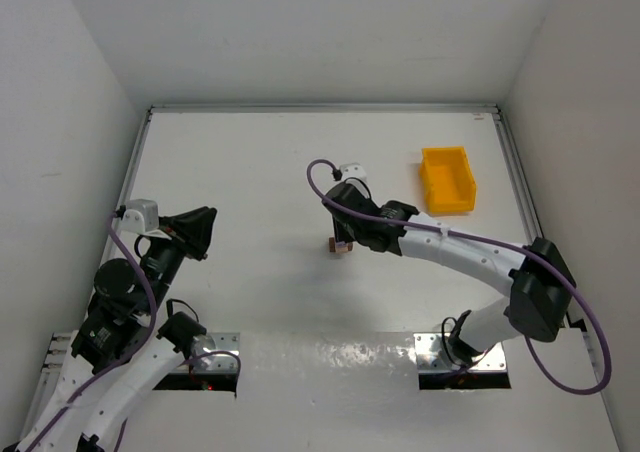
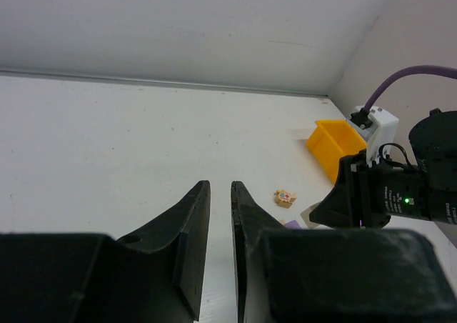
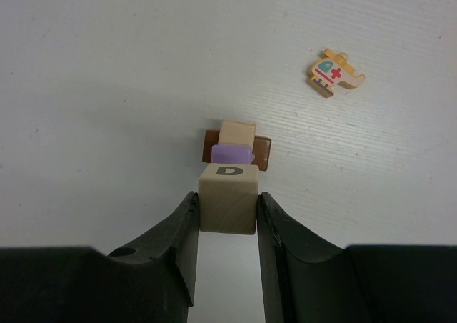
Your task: Build the wood block tower
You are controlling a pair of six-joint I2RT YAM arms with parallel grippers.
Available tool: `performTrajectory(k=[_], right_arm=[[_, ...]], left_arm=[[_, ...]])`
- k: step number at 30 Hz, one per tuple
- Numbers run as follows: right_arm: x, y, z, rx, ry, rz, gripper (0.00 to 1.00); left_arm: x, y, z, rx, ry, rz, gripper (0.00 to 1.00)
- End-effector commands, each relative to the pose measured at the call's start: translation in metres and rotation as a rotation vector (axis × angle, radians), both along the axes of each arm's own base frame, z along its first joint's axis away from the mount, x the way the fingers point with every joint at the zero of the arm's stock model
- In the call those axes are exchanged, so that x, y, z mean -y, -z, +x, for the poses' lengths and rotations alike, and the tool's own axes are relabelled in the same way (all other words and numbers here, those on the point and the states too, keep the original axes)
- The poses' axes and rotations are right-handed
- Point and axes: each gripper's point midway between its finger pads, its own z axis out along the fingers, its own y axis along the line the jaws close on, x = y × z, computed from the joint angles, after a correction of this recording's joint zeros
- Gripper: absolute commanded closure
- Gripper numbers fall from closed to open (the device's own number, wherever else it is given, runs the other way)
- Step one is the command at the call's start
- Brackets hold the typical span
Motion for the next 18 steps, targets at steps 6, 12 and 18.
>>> performTrajectory(k=[6,12,18], right_arm=[[-0.002,0.008,0.006,-0.024,0.022,0.060,0.73],[-0.003,0.018,0.006,-0.047,0.038,0.076,0.73],[-0.007,0.021,0.008,-0.054,0.034,0.080,0.72]], left_arm=[[0.001,-0.008,0.000,0.024,0.005,-0.008,0.83],[0.002,-0.007,0.001,0.020,0.005,-0.006,0.83],[0.001,-0.007,0.001,0.020,0.002,-0.006,0.83]])
